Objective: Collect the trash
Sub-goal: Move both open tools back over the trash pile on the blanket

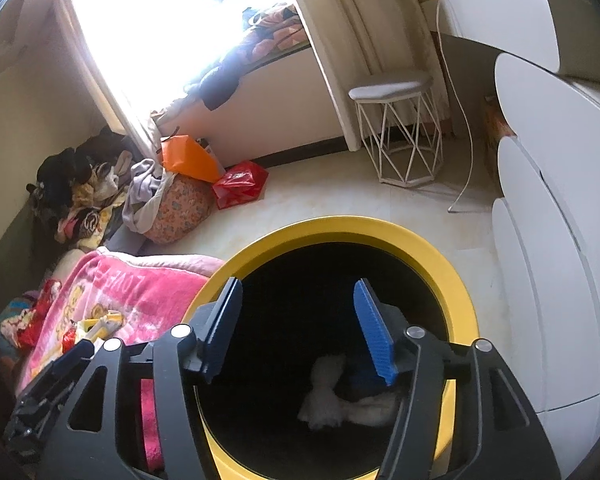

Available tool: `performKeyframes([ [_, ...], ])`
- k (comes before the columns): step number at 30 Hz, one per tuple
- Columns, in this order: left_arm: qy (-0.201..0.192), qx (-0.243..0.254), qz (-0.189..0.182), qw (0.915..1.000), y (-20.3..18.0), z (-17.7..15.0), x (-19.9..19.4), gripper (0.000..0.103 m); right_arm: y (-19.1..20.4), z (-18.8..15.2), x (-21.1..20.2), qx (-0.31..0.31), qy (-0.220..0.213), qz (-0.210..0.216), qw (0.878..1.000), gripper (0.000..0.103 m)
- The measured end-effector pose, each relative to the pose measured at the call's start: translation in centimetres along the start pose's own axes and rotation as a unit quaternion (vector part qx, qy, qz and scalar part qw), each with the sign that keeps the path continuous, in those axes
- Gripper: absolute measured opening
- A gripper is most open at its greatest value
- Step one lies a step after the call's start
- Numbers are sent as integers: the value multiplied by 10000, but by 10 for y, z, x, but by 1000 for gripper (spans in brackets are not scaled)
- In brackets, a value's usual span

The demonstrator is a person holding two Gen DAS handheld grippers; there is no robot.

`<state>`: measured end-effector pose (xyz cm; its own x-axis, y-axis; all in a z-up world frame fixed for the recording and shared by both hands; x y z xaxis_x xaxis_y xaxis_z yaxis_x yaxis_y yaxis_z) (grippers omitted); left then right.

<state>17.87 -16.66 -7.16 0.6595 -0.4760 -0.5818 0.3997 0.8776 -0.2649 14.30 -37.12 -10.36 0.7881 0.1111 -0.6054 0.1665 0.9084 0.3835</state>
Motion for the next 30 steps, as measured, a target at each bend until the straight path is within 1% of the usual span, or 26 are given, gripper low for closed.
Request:
performKeyframes([
  [4,-96,-26,108,9999,7,3,-11,91,6,1,-2,-74,-48,20,10000,62],
  [9,-311,-84,296,9990,18,6,-28,91,18,-2,-4,-145,-68,87,9998,66],
  [18,-515,-196,565,9969,35,8,-51,92,56,-10,-11,-530,-97,341,9980,69],
  [22,-588,-319,644,9957,47,9,-61,92,71,-16,-14,-693,-124,436,9966,69],
  [25,-647,-387,741,9944,55,8,-69,92,81,-18,-16,-794,-144,504,9955,72],
  [30,-734,-489,903,9920,70,7,-82,92,100,-24,-17,-1004,-151,616,9929,73],
])
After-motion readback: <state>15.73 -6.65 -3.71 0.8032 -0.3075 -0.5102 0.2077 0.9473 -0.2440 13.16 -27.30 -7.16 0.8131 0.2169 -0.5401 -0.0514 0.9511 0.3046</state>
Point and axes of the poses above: each gripper's, at about its wrist camera, not at the fingertips, and x roughly the way its jaws point, y to its left, z to its top, the point moved 2 cm from there along x, roughly the way its jaws point, and after that the axes turned 4 degrees about -z, right-handed, at the moved point
